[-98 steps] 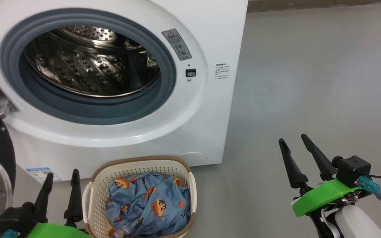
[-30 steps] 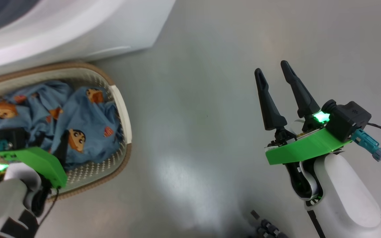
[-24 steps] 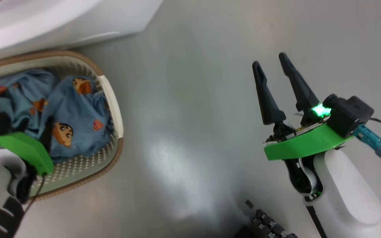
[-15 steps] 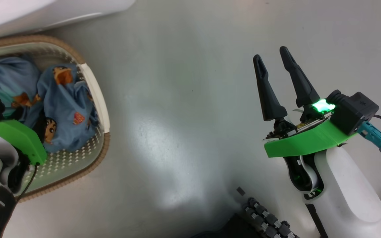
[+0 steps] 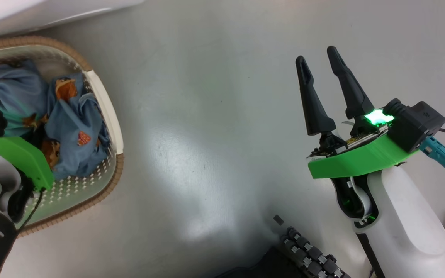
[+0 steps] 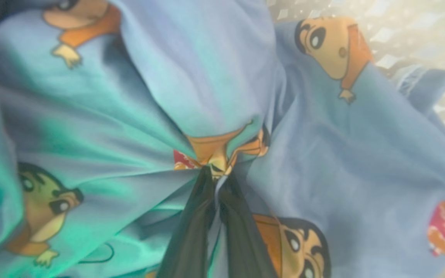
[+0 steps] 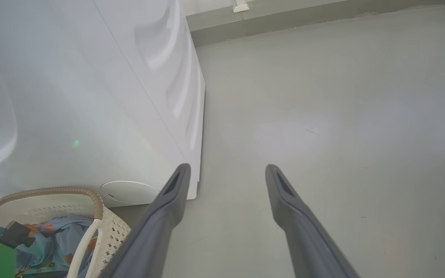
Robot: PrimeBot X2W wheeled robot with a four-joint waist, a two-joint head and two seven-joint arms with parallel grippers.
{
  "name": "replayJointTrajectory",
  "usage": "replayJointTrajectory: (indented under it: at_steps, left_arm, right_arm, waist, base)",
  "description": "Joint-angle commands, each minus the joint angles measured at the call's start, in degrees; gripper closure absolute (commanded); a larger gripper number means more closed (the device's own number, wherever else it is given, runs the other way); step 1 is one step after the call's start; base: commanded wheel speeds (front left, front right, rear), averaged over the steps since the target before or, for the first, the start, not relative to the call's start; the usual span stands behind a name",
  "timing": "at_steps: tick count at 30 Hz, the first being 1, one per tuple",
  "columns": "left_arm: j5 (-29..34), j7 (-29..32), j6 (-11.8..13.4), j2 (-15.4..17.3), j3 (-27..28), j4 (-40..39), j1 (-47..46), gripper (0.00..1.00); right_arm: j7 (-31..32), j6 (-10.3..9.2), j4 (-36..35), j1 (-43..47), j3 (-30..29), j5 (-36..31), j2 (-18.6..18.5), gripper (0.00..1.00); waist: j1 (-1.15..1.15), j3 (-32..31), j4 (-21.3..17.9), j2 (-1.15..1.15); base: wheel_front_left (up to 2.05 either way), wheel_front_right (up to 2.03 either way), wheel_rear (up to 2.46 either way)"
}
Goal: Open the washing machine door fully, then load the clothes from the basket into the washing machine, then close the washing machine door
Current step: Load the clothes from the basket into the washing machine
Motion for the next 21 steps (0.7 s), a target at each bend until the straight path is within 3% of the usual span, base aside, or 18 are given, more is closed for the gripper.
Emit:
replayJointTrajectory:
  at_steps: [1, 11, 21]
  left_arm:
    - [-0.5, -0.8, -0.2, 2.0, 0.8, 0.0, 0.2, 1.00]
    - [-4.0, -6.7, -0.2, 1.0, -1.3, -0.8, 2.7, 1.00]
    - [-8.2, -12.0, -0.2, -0.7, -3.0, -4.3, 7.9, 1.00]
  right_arm:
    - [-0.4, 0.42, -1.1, 1.7, 0.8, 0.0, -0.1, 0.00]
    - [-0.4, 0.42, -0.3, 1.4, 0.5, -0.5, -0.1, 0.00]
    - [-0.4, 0.42, 2.5, 1.1, 0.3, -1.6, -0.1, 0.00]
  waist:
    - [0.00, -0.2, 0.2, 0.00]
    - [0.00, -5.7, 2.2, 0.00]
    - [0.00, -14.3, 7.0, 0.00]
  base:
    - [0.00, 0.00, 0.00]
    - [0.00, 0.00, 0.00]
    - [0.00, 0.00, 0.00]
